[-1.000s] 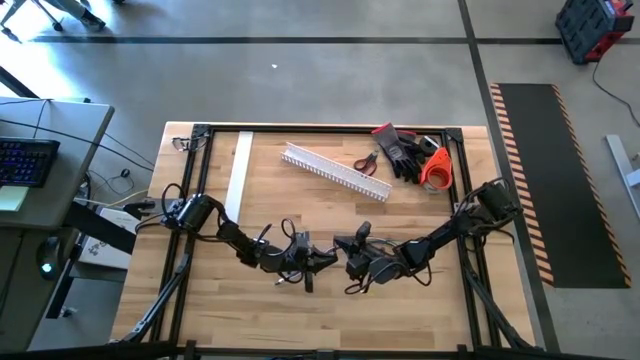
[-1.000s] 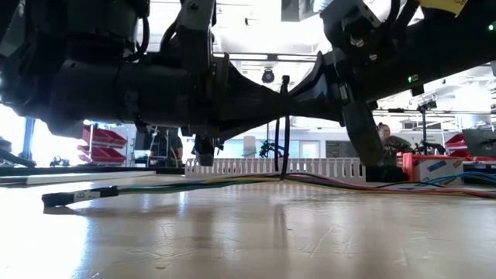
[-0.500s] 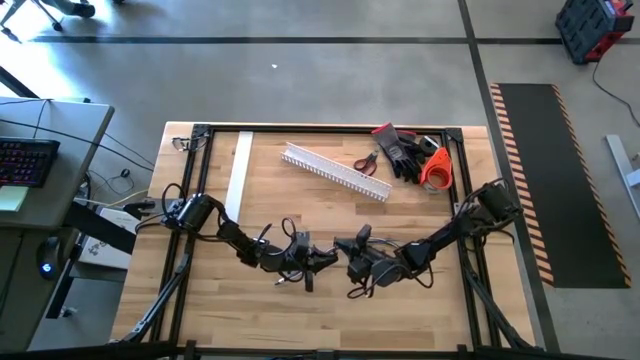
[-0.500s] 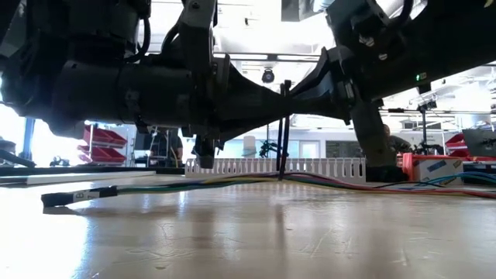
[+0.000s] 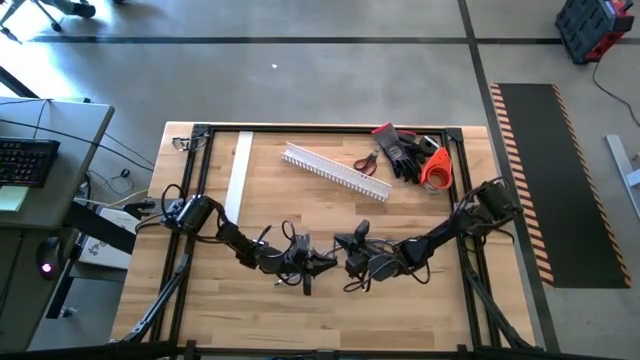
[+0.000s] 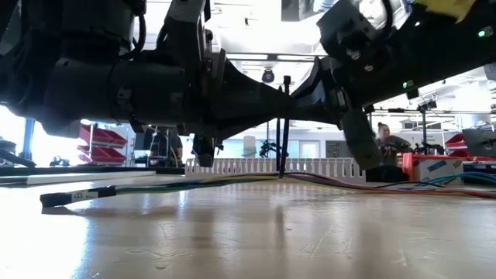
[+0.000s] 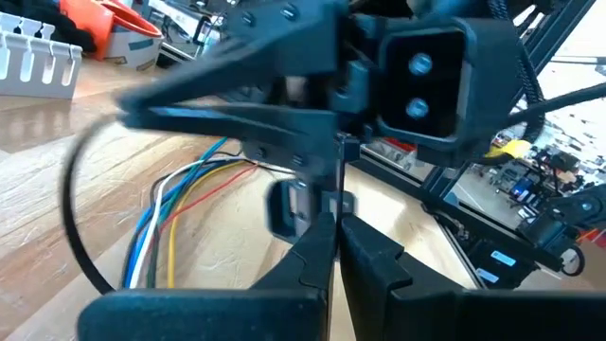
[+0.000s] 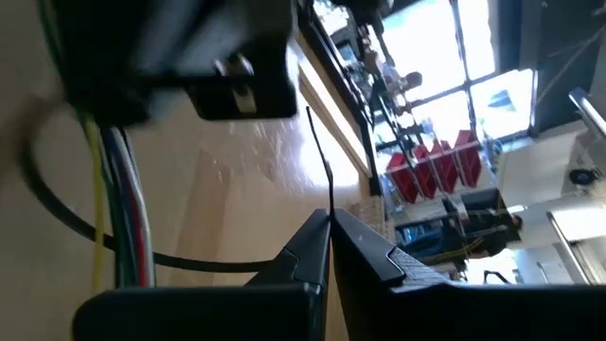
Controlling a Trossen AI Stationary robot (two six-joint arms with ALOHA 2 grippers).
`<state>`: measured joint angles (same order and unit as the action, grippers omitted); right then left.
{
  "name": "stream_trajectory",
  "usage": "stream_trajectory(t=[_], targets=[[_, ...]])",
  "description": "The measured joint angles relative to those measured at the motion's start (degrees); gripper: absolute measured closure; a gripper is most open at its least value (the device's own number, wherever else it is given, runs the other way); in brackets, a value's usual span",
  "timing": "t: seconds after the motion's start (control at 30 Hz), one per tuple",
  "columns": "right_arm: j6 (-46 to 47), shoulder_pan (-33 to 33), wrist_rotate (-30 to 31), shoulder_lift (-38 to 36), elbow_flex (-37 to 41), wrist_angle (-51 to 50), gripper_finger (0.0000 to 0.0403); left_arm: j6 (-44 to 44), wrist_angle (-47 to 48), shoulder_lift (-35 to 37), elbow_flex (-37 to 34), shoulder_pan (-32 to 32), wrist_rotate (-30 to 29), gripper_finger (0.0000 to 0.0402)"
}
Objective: Ziptie cables
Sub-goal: Wrap the black zip tie on the cable wires
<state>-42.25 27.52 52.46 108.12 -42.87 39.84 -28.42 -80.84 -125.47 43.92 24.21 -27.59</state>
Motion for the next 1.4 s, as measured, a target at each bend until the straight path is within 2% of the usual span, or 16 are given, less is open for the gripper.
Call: stream_trajectory(t=[0.63,1.1,1.4], targets=[[-0.26,1.77,1.75,0.00,0.04,0.25,0.0403,-0.13,-0.04,0.00,0.00,0.00,-0.41,0.0402],[-4.30,3.68,0.96,0.00,-1.03,0.69,0.0403,-7.21,2.00,0.00,-0.02,-1.63,0.30,0.0402],[-6.90,4.82,-0.19,0.00,-1.31,0.89,0.0403,-8.01,1.28,0.00,-0.19,-2.12,2.12,0.0402]])
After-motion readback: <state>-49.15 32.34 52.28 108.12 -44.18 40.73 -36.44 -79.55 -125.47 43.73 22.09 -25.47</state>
